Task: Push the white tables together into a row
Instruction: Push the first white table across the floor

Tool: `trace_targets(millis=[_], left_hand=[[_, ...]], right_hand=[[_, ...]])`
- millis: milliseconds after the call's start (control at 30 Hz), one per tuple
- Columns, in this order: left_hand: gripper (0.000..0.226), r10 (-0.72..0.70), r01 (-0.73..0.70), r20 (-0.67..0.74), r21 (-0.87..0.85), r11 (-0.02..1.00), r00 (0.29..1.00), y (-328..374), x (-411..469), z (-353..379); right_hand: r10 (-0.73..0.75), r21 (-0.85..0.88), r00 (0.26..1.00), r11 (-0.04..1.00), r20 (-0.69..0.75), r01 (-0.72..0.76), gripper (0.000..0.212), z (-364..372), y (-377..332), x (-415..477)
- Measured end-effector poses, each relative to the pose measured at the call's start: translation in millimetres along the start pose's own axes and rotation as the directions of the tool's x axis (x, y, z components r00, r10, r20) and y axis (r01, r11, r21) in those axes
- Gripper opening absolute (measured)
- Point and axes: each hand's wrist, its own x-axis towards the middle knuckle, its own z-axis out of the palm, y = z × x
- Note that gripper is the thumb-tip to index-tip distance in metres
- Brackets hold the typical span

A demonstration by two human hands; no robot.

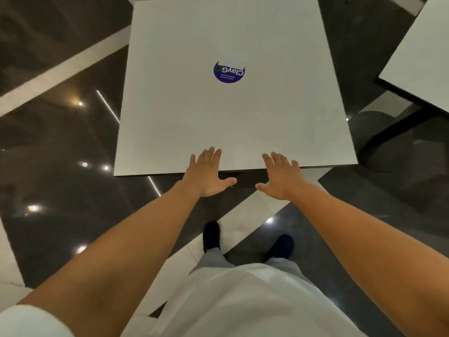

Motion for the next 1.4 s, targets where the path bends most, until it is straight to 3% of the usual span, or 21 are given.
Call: trace_targets(millis=[200, 400, 733, 1000, 1167, 1400], left_hand=[[0.1, -0.006, 0.006, 0.007, 0.012, 1.0, 1.0, -84.1, -11.5, 7.7], [0.106, -0.057, 0.057, -0.016, 0.051, 0.997, 0.998, -134.1, -9.9, 24.3], [0.117, -0.131, 0.149, -0.107, 0.186, 0.971, 0.986, -165.7, 29.7, 66.1], [0.124, -0.152, 0.203, -0.193, 0.274, 0.94, 0.969, -168.2, 57.5, 84.0], [0.13, -0.073, 0.13, -0.183, 0.323, 0.937, 0.98, -180.5, 71.5, 83.4], [0.134, 0.02, 0.047, -0.192, 0.338, 0.94, 0.981, -199.5, 85.0, 74.9]], right_hand=[[0.031, 0.009, 0.999, 0.999, -0.007, -0.031, 0.094, 0.6, -78.7, 32.9], [0.073, -0.048, 0.997, 0.996, -0.019, -0.074, 0.097, 11.4, -90.4, 50.0], [0.072, -0.092, 0.997, 0.993, -0.032, -0.074, 0.107, 63.3, -56.3, 91.6], [0.058, -0.213, 0.987, 0.973, -0.15, -0.09, 0.109, 79.1, -13.6, 115.5], [-0.014, -0.214, 0.981, 0.976, -0.191, -0.027, 0.107, 81.9, 7.2, 127.6], [0.006, -0.134, 0.971, 0.99, -0.238, -0.039, 0.103, 86.3, 1.9, 140.5]])
